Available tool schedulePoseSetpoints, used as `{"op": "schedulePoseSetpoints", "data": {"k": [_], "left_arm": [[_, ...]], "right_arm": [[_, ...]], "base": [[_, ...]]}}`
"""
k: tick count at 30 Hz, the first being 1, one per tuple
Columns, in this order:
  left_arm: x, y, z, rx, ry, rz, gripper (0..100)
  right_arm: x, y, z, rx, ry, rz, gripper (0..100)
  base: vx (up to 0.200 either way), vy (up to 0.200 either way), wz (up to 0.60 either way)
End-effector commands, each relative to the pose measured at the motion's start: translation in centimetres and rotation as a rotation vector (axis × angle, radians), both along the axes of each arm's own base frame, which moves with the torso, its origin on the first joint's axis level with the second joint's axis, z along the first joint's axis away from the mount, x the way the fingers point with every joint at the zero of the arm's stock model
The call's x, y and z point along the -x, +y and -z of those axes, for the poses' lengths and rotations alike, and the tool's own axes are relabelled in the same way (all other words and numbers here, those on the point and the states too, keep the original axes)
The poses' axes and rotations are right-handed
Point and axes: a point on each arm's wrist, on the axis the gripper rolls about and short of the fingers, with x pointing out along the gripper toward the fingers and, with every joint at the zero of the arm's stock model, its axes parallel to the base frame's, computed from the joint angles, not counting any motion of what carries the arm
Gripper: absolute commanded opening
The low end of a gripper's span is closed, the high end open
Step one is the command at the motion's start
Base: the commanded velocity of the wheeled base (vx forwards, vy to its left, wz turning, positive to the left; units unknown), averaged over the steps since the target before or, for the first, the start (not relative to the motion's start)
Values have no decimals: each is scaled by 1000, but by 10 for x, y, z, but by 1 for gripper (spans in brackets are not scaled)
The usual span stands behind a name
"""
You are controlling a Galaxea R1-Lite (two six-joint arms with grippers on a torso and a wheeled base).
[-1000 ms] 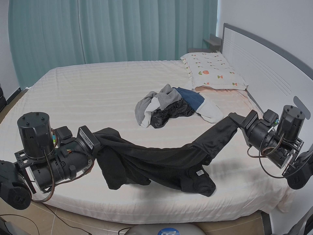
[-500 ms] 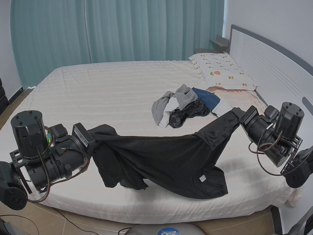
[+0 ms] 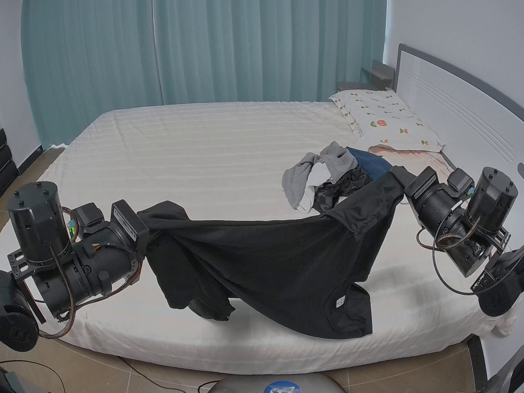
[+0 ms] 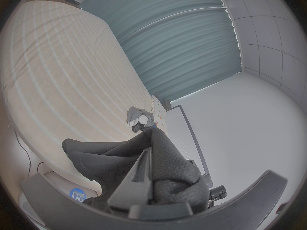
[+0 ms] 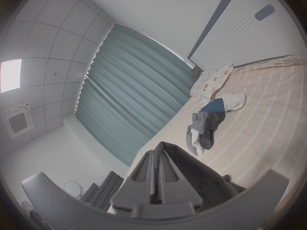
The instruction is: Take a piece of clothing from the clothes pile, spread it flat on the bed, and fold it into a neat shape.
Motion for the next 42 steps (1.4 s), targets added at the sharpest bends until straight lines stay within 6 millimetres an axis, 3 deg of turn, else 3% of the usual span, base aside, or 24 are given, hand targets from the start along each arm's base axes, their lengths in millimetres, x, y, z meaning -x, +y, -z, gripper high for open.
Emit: {"op": "schedulePoseSetpoints", "data": {"k": [1,19,29,38,42], "left_arm": [[1,1,-1,4,-6,0,0],[2,1,-1,0,-4,2,0],[1,0,2,-7,6,6,0],[-1,-1,6,-14,25,17,0],[-1,-2,6,-15,26,17,0]], "right_arm": [[2,0,-2,-4,-7,-3,0],[13,-4,-16,-10,-57,-11,0],[13,-3,-13,-1,-46,-17,0],[16,-4,-10,16,-38,-20,0],[18,-5,-8,29,-34,-23,0]], "base": [[0,200,0],[0,200,0],[0,200,0],[0,0,0],[-200,0,0]]}}
